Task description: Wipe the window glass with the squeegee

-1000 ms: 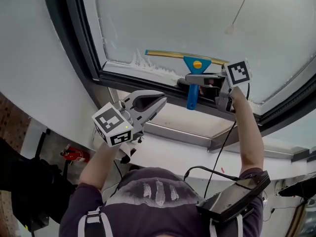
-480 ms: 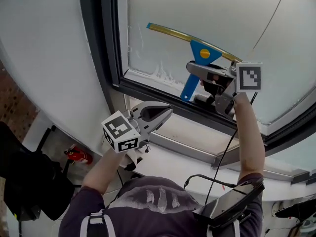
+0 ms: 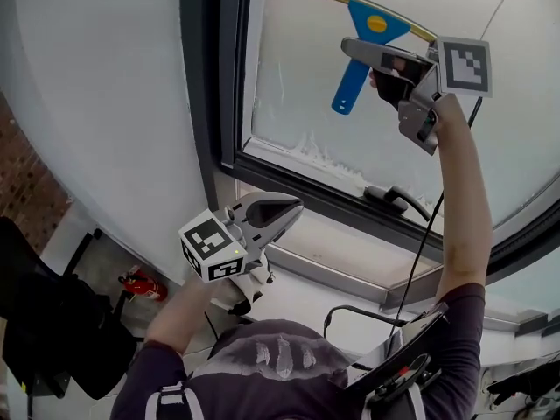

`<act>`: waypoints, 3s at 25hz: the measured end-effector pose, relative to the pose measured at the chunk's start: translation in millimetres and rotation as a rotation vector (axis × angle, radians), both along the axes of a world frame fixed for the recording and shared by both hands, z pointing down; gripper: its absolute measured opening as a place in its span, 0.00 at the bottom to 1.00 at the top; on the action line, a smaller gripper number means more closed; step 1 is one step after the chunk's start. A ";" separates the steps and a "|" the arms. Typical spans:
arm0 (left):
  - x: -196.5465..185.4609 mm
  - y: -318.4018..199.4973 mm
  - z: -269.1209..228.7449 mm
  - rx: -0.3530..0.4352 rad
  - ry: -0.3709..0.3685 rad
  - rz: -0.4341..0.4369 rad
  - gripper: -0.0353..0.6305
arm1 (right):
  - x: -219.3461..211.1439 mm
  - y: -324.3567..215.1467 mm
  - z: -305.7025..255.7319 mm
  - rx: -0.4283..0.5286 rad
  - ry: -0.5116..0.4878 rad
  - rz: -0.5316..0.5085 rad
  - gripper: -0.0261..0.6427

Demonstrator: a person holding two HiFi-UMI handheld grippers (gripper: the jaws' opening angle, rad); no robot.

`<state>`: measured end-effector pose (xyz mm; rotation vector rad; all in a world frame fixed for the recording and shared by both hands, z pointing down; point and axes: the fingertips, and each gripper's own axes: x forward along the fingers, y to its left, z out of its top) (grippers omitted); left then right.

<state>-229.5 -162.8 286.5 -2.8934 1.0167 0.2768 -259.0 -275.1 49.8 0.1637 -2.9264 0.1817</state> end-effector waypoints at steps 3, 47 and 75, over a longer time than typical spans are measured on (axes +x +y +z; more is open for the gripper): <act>-11.4 -2.3 -0.8 0.000 -0.002 0.004 0.06 | -16.3 -10.3 -15.5 0.026 0.023 0.026 0.22; -13.3 -3.5 3.3 -0.011 -0.009 0.053 0.06 | -11.3 -51.0 -18.0 0.020 0.216 0.137 0.22; 16.3 -3.7 32.1 -0.068 0.004 0.056 0.06 | 1.2 -48.3 131.2 -0.219 0.288 0.137 0.22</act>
